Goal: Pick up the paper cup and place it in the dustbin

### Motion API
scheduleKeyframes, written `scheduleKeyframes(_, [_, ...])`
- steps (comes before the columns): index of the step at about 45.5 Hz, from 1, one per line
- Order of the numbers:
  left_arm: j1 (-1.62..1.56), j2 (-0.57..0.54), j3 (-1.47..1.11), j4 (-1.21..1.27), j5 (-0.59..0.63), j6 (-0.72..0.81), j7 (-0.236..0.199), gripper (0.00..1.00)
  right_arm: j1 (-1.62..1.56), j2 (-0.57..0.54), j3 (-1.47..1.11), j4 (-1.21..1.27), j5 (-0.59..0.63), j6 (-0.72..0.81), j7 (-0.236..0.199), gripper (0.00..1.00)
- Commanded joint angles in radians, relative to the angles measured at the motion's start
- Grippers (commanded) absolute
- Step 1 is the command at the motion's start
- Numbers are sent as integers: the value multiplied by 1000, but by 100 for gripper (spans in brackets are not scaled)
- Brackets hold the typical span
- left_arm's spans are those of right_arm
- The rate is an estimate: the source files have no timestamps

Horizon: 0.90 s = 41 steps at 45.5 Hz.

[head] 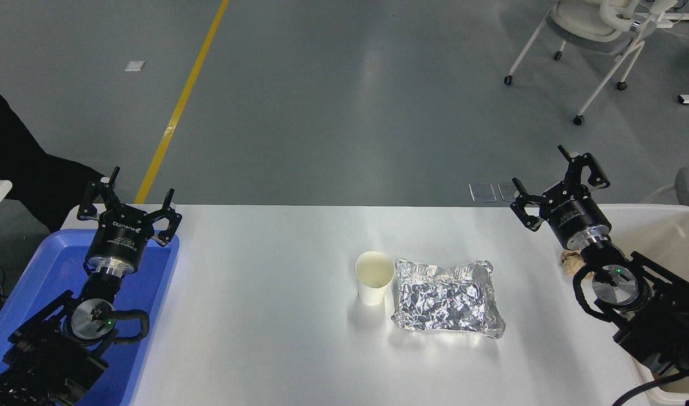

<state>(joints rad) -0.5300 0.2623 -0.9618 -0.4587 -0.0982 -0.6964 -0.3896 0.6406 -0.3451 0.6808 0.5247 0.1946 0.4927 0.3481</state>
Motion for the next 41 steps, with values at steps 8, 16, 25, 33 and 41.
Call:
scheduleKeyframes(8, [1,0,0,0,0,0,0,100,-1,0,-1,3,0,0,0,100])
scheduleKeyframes(16, [-1,0,0,0,0,0,0,100,5,5,-9,14,0,-3,0,100])
scheduleKeyframes(25, [-1,0,2,0,0,0,0,100,36,0,-18,41,-9,-8,-6,100])
scheduleKeyframes(33, [-1,0,2,2,0,0,0,100,172,-55,-188,58,-86,-42,-9,100])
scheduleKeyframes(41, [1,0,2,2,0,2,-2,100,349,-77,-469,66,-110,-75,-9,100])
